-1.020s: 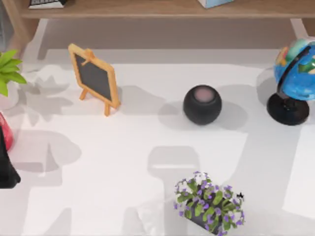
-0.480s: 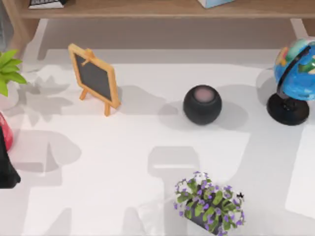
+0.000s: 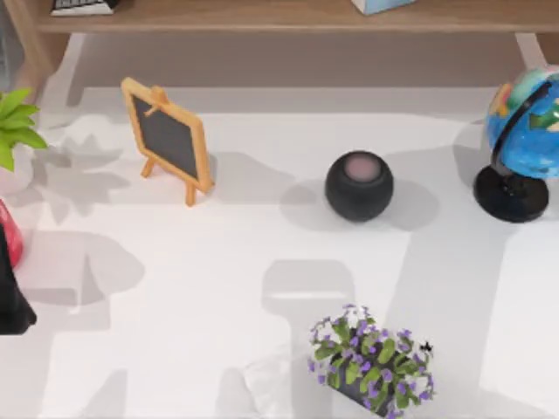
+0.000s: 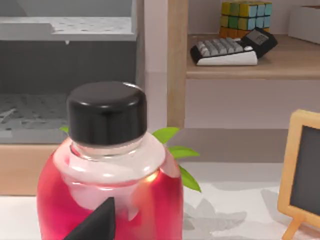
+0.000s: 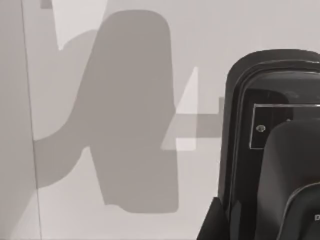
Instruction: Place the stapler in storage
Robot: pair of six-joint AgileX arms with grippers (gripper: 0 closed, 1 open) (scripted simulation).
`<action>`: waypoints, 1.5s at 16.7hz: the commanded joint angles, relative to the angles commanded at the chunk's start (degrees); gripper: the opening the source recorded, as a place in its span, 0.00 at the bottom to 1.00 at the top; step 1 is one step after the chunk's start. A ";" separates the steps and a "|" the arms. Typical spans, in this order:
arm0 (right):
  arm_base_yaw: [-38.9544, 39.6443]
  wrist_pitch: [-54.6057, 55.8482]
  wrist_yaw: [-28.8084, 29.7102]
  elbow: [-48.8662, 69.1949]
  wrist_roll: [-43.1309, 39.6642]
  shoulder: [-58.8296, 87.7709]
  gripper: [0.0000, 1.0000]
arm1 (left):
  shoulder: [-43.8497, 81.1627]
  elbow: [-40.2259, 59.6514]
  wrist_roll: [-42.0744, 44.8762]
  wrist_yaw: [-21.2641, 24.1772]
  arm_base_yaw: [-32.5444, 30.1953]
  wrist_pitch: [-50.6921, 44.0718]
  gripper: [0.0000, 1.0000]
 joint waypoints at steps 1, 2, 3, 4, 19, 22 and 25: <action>-0.10 0.52 -0.07 -0.58 -0.16 0.10 0.00 | 0.00 0.00 0.00 0.00 0.00 0.00 1.00; -0.23 1.20 -0.07 -0.94 -0.23 0.39 0.00 | 0.00 0.00 0.00 0.00 0.00 0.00 1.00; -0.35 1.88 0.07 -1.32 -0.17 0.94 0.00 | 0.00 0.00 0.00 0.00 0.00 0.00 1.00; -0.37 2.35 0.43 -1.87 0.08 1.75 0.00 | 0.00 0.00 0.00 0.00 0.00 0.00 1.00; -0.39 1.91 2.60 -3.49 1.12 4.47 0.60 | 0.00 0.00 0.00 0.00 0.00 0.00 1.00; -0.39 1.91 2.60 -3.49 1.12 4.47 0.83 | 0.00 0.00 0.00 0.00 0.00 0.00 1.00; -0.39 1.91 2.60 -3.49 1.12 4.47 1.00 | 0.00 0.00 0.00 0.00 0.00 0.00 1.00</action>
